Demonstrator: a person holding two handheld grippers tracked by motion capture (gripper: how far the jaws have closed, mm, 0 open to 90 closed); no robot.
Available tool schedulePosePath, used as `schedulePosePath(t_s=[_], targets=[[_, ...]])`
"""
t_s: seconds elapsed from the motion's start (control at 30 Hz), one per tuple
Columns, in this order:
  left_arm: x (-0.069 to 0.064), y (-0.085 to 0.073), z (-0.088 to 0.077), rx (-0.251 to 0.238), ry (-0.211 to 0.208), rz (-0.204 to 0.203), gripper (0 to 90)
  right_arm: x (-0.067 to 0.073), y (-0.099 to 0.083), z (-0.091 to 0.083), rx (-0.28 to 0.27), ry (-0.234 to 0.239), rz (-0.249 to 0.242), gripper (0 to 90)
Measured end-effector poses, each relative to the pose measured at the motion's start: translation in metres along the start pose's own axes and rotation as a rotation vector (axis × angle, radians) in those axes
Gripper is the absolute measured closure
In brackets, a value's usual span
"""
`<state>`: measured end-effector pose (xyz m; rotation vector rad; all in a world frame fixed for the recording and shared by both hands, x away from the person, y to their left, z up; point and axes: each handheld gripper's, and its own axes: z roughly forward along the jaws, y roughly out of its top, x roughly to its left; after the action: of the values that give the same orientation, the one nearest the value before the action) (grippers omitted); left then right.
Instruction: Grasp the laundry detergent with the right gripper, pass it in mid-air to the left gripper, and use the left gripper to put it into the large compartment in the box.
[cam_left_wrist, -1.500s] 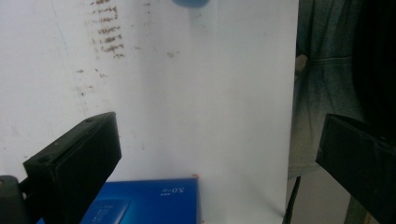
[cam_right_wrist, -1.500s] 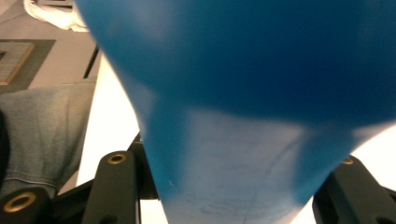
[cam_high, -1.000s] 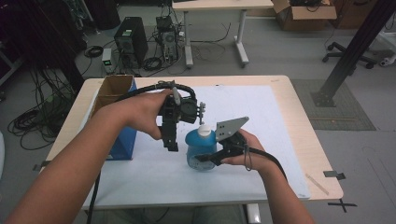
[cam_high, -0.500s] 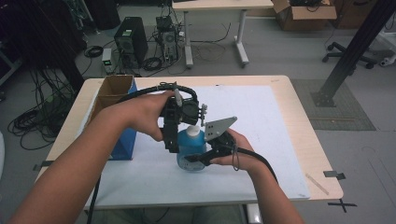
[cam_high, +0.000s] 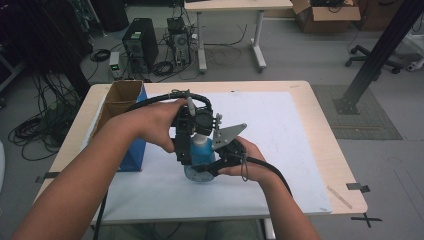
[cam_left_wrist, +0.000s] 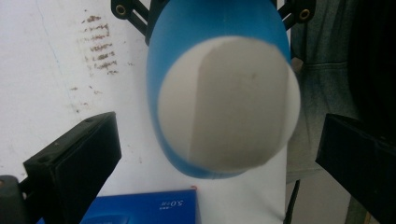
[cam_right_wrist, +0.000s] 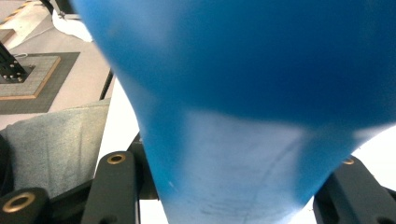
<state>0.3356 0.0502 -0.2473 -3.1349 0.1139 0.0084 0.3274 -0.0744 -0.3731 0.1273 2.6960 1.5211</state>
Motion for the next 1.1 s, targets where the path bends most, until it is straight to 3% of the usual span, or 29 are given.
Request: schedulePosePath(t_s=[1.1], targets=[[-0.003, -0.002, 0.003, 0.001, -0.006, -0.007, 8.1, 0.003, 0.013, 0.009, -0.012, 0.002, -0.013, 45.6]])
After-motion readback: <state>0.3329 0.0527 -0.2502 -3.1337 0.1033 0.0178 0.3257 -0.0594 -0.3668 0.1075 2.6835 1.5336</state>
